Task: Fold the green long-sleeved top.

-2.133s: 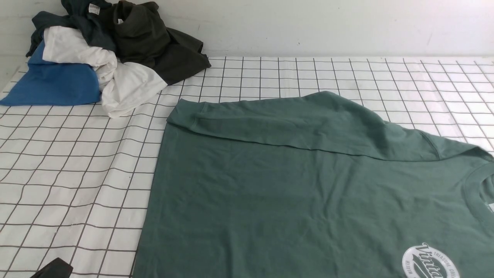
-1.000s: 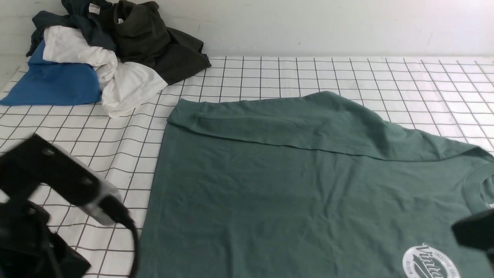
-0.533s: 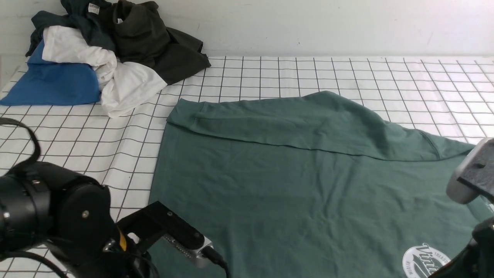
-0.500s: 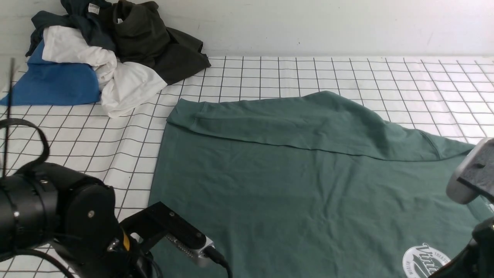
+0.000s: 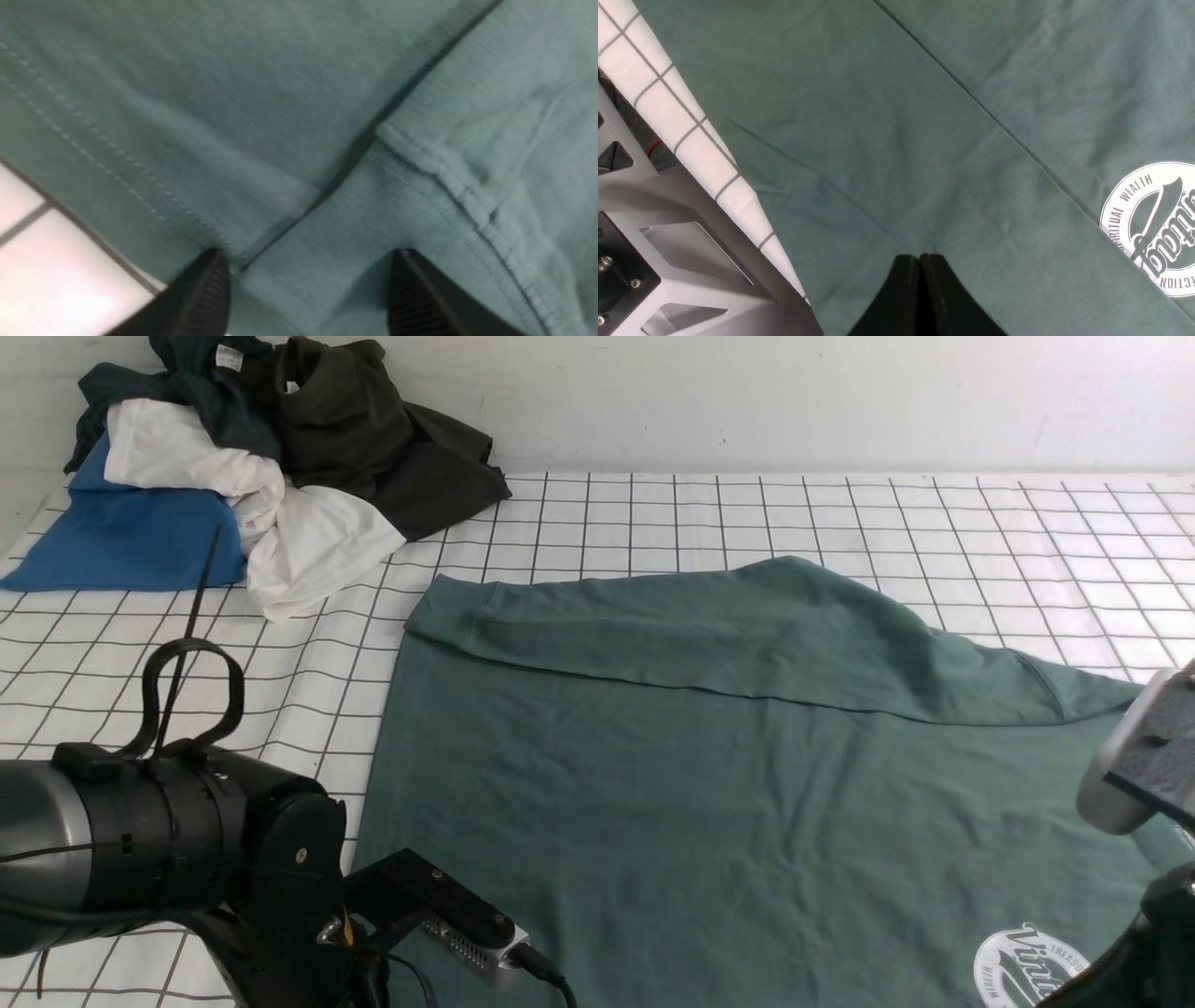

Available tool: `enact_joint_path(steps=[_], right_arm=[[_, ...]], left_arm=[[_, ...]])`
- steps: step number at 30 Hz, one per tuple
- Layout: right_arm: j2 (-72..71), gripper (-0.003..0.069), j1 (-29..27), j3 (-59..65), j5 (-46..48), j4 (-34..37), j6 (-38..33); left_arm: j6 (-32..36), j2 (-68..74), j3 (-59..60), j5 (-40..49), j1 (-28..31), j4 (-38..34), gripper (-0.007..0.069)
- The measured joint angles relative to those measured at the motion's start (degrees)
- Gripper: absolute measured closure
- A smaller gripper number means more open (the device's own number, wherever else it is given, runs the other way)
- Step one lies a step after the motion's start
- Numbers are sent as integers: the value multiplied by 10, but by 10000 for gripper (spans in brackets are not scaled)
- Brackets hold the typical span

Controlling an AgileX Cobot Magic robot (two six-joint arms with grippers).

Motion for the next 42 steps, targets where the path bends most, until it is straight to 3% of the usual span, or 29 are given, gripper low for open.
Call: enact_joint_path(steps=[8,10,18,23,33,42], right_arm=[[0,673,0,0,0,0,0],[0,673,0,0,0,0,0],[0,673,0,0,0,-1,-2],[0,673,0,0,-3,-23,-3],[0,673,0,0,-7,-54,6],[0,673,0,0,-14,-56,7]], left_arm=[[0,-13,2,7,0,-8,566],[0,-27,2,9,0,-10,599],[0,-86,-25,29,0,-6,609],[1,-89,-126,58,0,29,609],[3,28,-436,183,86,65,609],[3,132,-483,194,121,59,603]])
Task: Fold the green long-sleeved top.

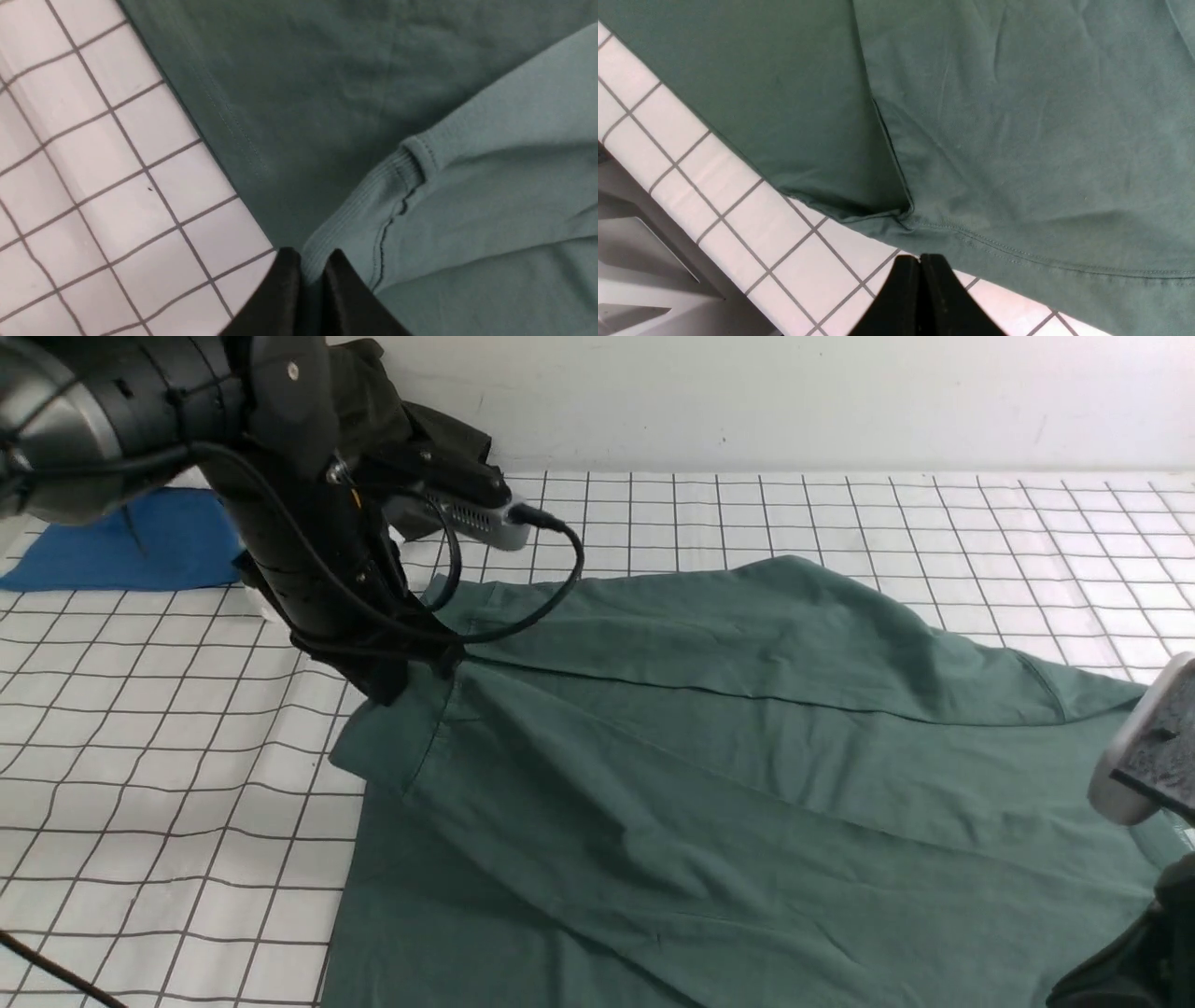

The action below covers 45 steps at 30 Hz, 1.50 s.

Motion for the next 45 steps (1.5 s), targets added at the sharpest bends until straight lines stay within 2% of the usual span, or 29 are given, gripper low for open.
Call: enact_joint_path(steps=[3,5,9,13,18,22,32,36,40,41,43,44,45], right_arm=[[0,673,0,0,-7,-3,0],[0,673,0,0,-19,-7,1],[0,673,0,0,-42,-17,4],[0,673,0,-1,-83,-36,34],[0,673,0,-1,-136,-65,87],[0,673,0,-1,-149,-78,116],[0,673,0,-1,-134,-79,121],[0,673,0,-1,-131,-79,125],[0,673,0,-1,-130,-79,137],[0,673,0,-1,-130,-79,138],[0,673,0,-1,-130,-79,140],[0,673,0,-1,-130,-79,140],[0,673,0,-1,-130,-79,140]], left_arm=[[-1,40,0,-17,0,8,568],[-15,61,0,-41,0,30,480],[-83,83,-19,-78,4,73,316],[-132,118,-83,-114,24,78,167],[-156,175,-160,-167,47,54,127],[-161,229,-207,-204,55,40,129],[-164,338,-279,-241,55,34,191],[-173,343,-288,-241,55,35,266],[-173,343,-288,-241,55,40,422],[-173,343,-288,-241,55,40,438],[-173,343,-289,-236,55,45,551],[-173,343,-289,-235,55,46,558],[-170,343,-289,-230,55,49,596]])
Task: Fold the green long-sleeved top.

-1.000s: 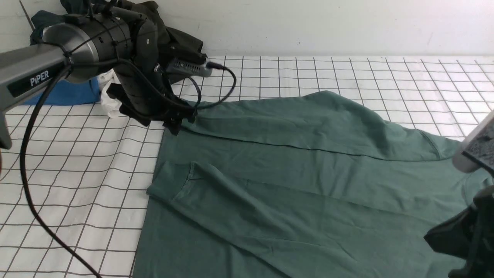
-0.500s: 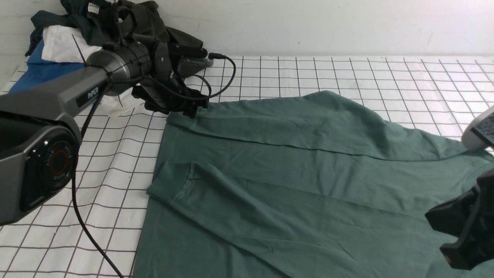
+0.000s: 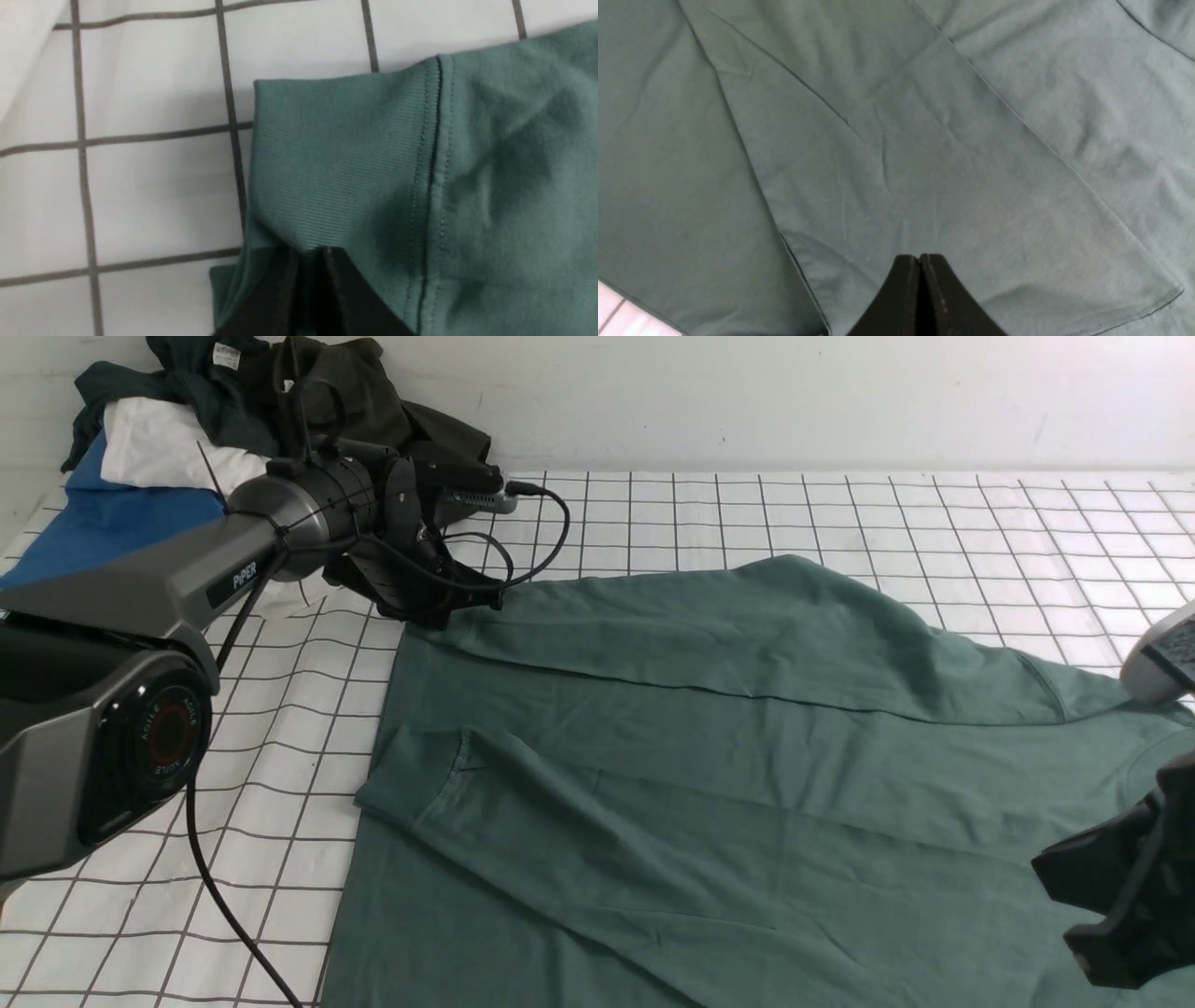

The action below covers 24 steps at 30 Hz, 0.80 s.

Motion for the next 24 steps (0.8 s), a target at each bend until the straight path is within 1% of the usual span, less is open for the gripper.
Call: enact_joint_path(steps=[3,7,14,20,24], right_arm=[[0,673,0,0,0,0,0],[0,673,0,0,3,0,0],[0,673,0,0,4,0,0],[0,673,0,0,5,-3,1],[0,673,0,0,5,-24,1]], left_arm=[[14,-1,-2,9,0,7,624],[21,-12,-2,29,-1,11,631],[59,-75,-2,72,-6,9,631],[90,-112,-4,174,-8,-1,631],[100,-143,-3,250,-17,-9,631]])
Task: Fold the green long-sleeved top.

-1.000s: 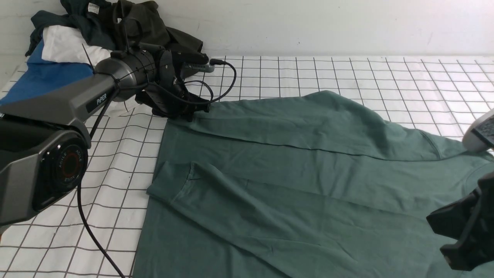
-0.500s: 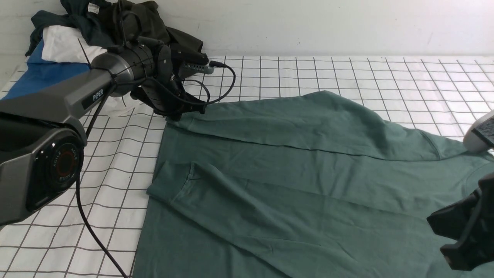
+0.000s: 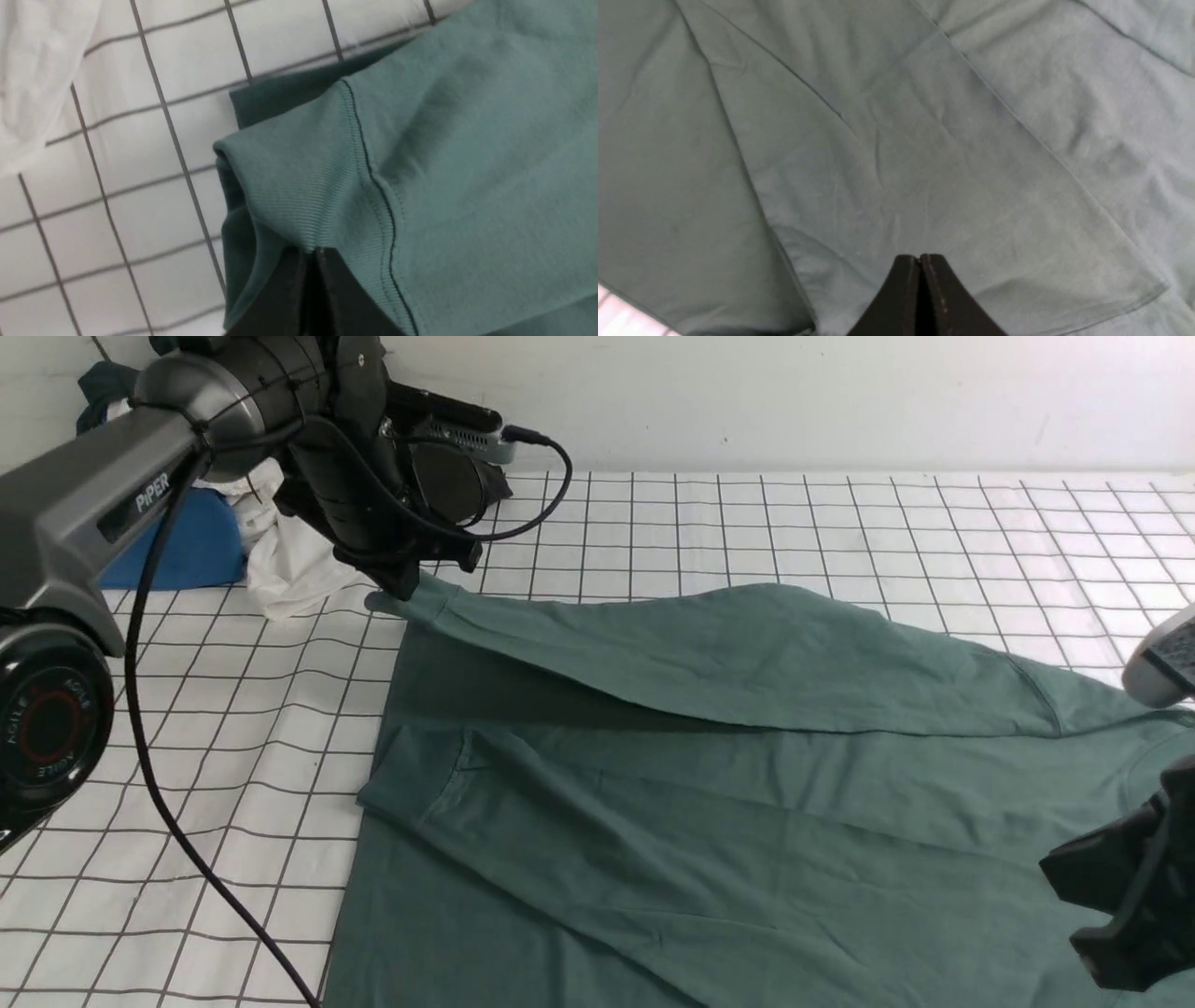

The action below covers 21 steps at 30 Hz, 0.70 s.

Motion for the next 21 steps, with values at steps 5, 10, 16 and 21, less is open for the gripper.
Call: enact_joint_path(steps=[5,10,16,21], right_arm=[[0,673,0,0,1,-25,0],[0,673,0,0,13,-30,0],[0,673,0,0,33,-35,0],[0,673,0,0,33,-31,0]], left_arm=[[-1,-48,7,25,-28,-6,631],[-13,-119,91,25,-69,-8,631],[-55,-205,266,23,-71,25,631],[-71,-244,350,0,-49,39,631]])
